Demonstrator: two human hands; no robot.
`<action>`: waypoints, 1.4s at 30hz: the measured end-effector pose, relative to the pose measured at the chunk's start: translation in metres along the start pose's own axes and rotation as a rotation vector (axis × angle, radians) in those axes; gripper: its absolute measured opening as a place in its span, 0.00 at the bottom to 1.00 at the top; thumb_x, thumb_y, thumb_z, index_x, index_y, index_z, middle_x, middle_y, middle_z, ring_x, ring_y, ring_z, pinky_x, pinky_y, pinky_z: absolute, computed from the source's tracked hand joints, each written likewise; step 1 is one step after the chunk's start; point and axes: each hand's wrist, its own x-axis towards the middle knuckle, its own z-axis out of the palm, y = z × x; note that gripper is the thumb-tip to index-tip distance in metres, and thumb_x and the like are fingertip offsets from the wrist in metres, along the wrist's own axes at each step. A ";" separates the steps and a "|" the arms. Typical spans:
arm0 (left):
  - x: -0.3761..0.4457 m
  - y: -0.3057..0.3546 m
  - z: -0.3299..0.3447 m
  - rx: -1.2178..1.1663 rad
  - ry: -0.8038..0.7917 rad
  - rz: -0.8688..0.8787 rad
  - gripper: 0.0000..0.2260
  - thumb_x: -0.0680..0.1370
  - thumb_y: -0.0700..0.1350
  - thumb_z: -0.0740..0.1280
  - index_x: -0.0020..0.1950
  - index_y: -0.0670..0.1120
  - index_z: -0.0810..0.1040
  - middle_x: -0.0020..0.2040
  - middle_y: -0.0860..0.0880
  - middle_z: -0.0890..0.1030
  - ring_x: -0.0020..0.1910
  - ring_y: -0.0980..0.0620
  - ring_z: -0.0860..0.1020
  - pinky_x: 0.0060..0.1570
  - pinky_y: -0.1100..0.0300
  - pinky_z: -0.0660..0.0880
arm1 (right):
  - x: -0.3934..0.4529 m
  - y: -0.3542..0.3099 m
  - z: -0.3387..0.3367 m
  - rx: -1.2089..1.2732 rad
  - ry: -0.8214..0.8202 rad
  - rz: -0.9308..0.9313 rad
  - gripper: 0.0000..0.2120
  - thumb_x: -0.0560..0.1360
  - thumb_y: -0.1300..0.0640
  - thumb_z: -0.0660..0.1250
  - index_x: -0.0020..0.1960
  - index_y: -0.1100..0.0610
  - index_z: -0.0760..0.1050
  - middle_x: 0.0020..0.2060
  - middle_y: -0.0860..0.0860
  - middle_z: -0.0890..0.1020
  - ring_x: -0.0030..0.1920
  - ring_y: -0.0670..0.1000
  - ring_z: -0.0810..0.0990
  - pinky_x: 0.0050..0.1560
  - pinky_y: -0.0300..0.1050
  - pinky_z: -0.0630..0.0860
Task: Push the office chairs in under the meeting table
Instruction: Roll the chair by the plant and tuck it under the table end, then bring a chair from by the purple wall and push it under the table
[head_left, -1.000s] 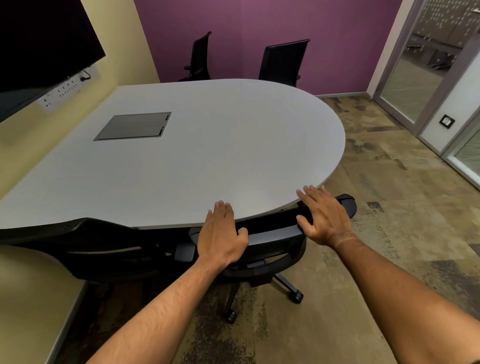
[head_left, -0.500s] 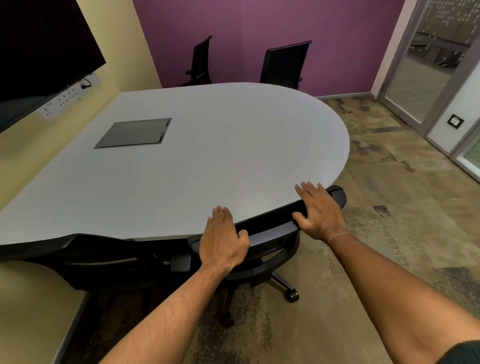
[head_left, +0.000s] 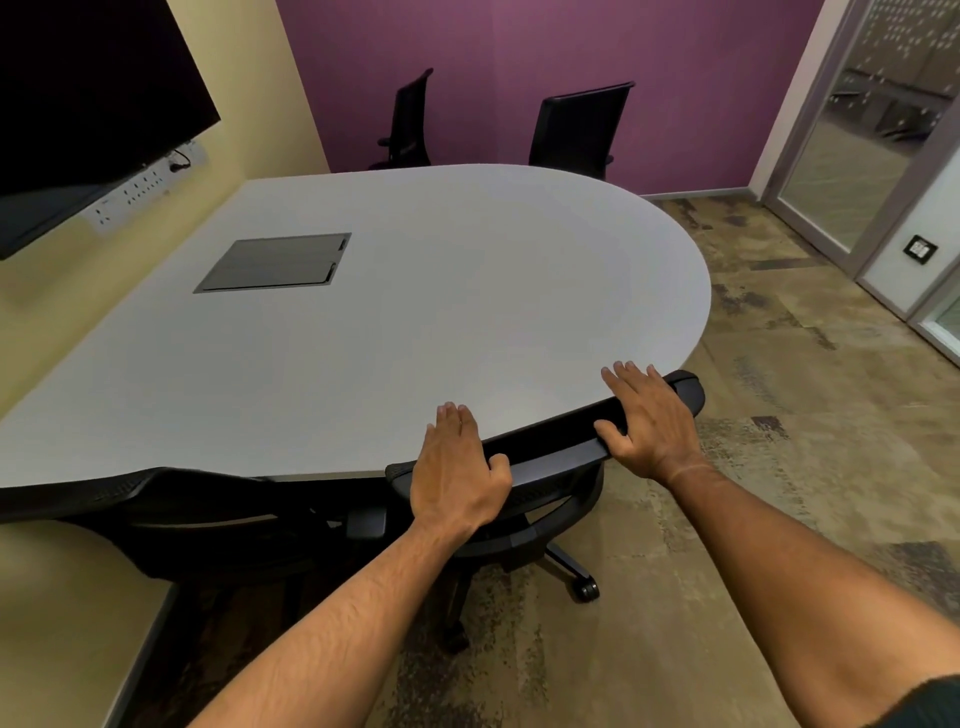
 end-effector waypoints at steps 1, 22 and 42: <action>-0.001 0.000 0.000 0.004 -0.004 0.000 0.36 0.75 0.56 0.53 0.78 0.40 0.51 0.79 0.42 0.53 0.78 0.48 0.50 0.72 0.59 0.42 | -0.001 0.000 0.000 -0.007 -0.002 -0.003 0.36 0.71 0.44 0.57 0.74 0.62 0.63 0.72 0.61 0.67 0.74 0.59 0.63 0.77 0.53 0.51; 0.013 0.021 -0.010 0.037 -0.078 0.125 0.38 0.78 0.58 0.57 0.79 0.41 0.43 0.80 0.40 0.47 0.79 0.45 0.45 0.75 0.54 0.43 | -0.018 0.010 -0.014 -0.001 0.008 0.067 0.41 0.76 0.36 0.56 0.79 0.58 0.47 0.77 0.62 0.54 0.78 0.59 0.50 0.77 0.55 0.45; 0.157 0.238 0.009 0.153 0.071 0.574 0.39 0.76 0.66 0.48 0.79 0.45 0.43 0.80 0.42 0.45 0.79 0.43 0.45 0.71 0.53 0.37 | 0.005 0.155 -0.132 -0.163 0.310 0.247 0.42 0.75 0.36 0.59 0.78 0.58 0.48 0.77 0.61 0.55 0.77 0.60 0.52 0.76 0.59 0.50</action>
